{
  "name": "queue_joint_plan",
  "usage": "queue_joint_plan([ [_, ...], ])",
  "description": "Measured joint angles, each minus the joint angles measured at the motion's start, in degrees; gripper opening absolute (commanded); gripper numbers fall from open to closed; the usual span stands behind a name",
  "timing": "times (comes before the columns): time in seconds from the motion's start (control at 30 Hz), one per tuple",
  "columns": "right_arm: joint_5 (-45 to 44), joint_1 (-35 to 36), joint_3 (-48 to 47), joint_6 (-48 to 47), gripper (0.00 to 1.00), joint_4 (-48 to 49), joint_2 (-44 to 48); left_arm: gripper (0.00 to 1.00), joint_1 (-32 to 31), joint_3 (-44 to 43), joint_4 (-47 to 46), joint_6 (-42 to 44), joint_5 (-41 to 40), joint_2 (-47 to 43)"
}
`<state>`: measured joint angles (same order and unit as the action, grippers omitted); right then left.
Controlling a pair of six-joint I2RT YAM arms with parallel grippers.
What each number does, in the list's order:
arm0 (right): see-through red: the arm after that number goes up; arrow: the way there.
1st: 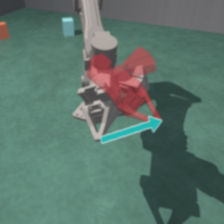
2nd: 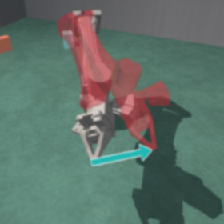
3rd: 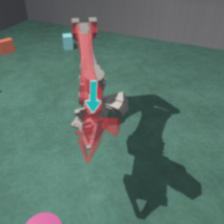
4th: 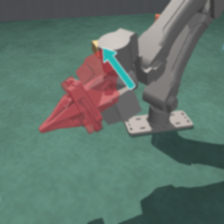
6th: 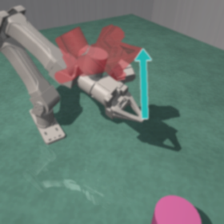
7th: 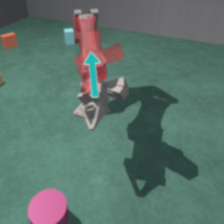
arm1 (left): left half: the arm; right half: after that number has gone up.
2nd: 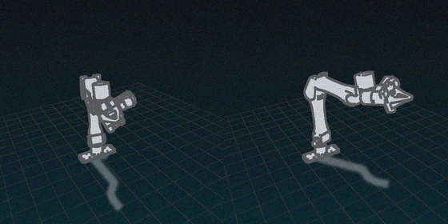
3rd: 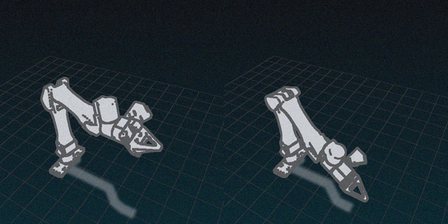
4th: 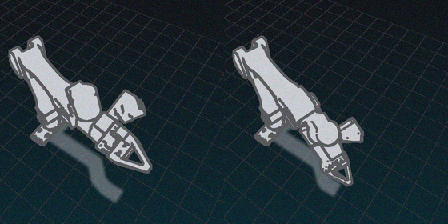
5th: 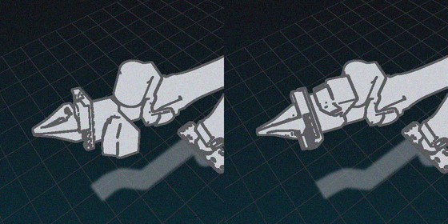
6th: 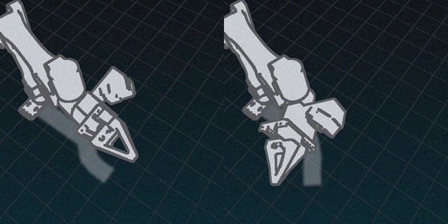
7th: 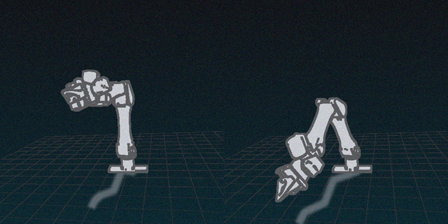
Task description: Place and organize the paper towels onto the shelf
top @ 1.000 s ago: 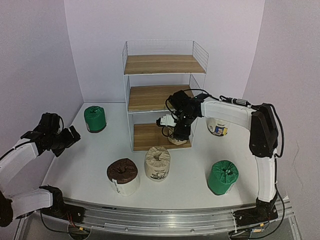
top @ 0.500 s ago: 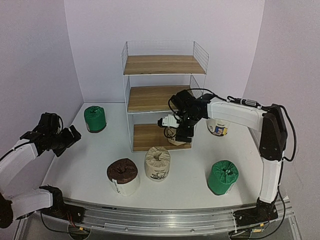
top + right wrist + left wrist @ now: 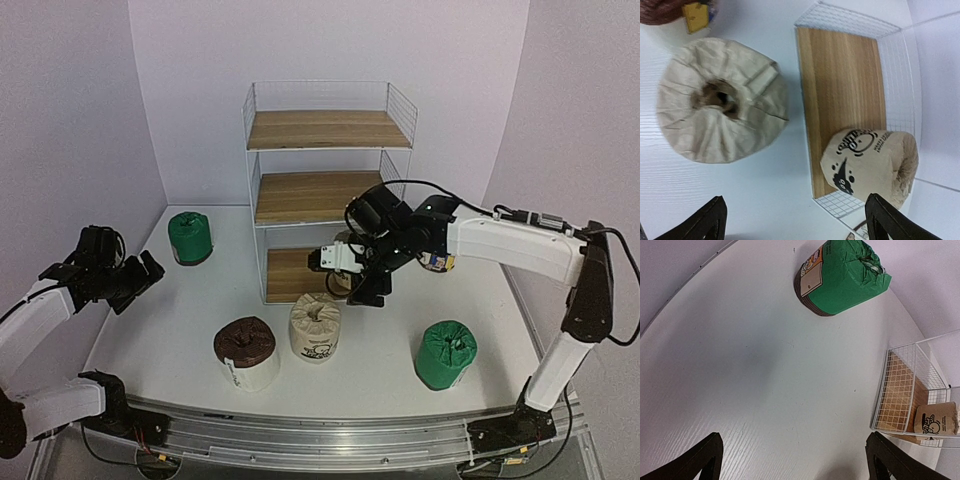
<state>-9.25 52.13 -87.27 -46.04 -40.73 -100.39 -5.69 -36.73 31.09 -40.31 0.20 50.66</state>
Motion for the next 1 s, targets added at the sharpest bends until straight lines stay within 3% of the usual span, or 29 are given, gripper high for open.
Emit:
queue_joint_plan([
  [0.13, 8.36, 3.73, 3.19, -1.23, 0.93, -0.37, 4.4, 1.0, 0.0, 0.0, 0.0, 0.32, 1.28, 0.02],
  [0.3, 12.08, 11.11, 3.63, -1.91, 0.9, -0.07, 5.96, 1.0, 0.0, 0.0, 0.0, 0.85, 2.27, 0.0],
  [0.7, 1.59, 12.18, -0.34, 0.88, 0.81, 0.25, -7.3, 1.0, 0.0, 0.0, 0.0, 1.31, 2.85, -1.18],
  [1.0, -1.78, 12.14, -0.5, 2.04, 0.57, 0.42, -10.51, 1.0, 0.0, 0.0, -0.02, 1.31, 2.83, -1.13],
])
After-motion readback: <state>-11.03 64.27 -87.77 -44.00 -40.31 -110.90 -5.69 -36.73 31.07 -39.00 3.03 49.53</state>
